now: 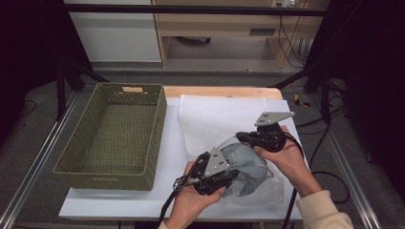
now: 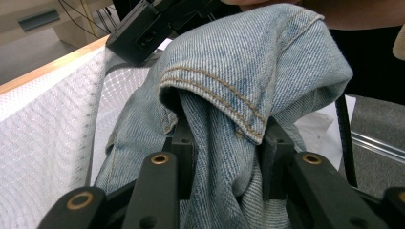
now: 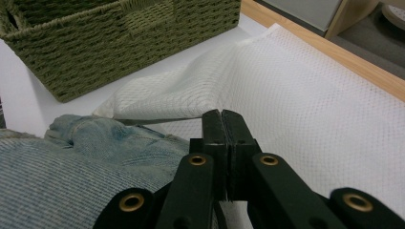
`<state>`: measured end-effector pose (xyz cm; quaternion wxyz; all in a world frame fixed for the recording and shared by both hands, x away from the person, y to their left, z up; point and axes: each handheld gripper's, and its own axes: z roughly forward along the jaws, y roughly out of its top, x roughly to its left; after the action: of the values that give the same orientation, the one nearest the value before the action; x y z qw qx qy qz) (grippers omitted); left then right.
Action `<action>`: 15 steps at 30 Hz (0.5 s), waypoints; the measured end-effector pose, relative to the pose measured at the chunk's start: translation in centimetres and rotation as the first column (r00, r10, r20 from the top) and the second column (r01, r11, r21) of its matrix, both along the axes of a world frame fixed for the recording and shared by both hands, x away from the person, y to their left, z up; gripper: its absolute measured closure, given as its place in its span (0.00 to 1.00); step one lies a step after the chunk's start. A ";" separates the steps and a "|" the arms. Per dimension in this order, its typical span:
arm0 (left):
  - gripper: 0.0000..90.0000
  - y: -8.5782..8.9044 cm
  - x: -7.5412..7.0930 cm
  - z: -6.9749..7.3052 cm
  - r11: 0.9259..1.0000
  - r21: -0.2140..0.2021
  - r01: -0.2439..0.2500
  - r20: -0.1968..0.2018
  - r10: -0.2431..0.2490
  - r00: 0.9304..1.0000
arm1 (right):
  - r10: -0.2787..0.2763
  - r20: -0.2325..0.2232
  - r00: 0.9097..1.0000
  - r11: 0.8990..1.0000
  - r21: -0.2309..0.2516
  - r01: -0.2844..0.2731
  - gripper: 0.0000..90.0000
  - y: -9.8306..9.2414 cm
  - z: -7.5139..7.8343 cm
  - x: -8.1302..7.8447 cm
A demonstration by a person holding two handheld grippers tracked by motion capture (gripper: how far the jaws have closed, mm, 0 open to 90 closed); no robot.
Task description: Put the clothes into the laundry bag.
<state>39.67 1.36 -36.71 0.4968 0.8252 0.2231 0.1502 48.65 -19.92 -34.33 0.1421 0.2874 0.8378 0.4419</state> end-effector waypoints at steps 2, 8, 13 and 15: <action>0.74 0.0 0.1 -0.1 1.000 0.005 -0.012 -0.002 0.012 1.000 | 0.002 0.001 1.000 1.000 -0.001 -0.002 1.00 0.0 0.0 0.0; 0.76 0.0 0.6 -0.6 0.999 0.005 -0.033 -0.014 0.034 0.999 | 0.005 0.001 1.000 1.000 -0.012 -0.005 1.00 0.3 -0.2 0.0; 0.76 0.0 1.0 -0.6 0.999 -0.006 -0.051 -0.015 0.051 0.999 | 0.003 0.000 1.000 1.000 -0.009 -0.003 1.00 0.2 -0.2 0.1; 0.76 -0.1 1.1 -0.7 0.998 -0.001 -0.058 -0.011 0.058 0.998 | 0.003 0.002 1.000 1.000 -0.010 -0.002 1.00 0.2 -0.2 0.1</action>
<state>40.77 1.30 -37.43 0.4915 0.8189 0.2498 0.1596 48.77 -19.74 -34.52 0.1438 0.2852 0.8403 0.4380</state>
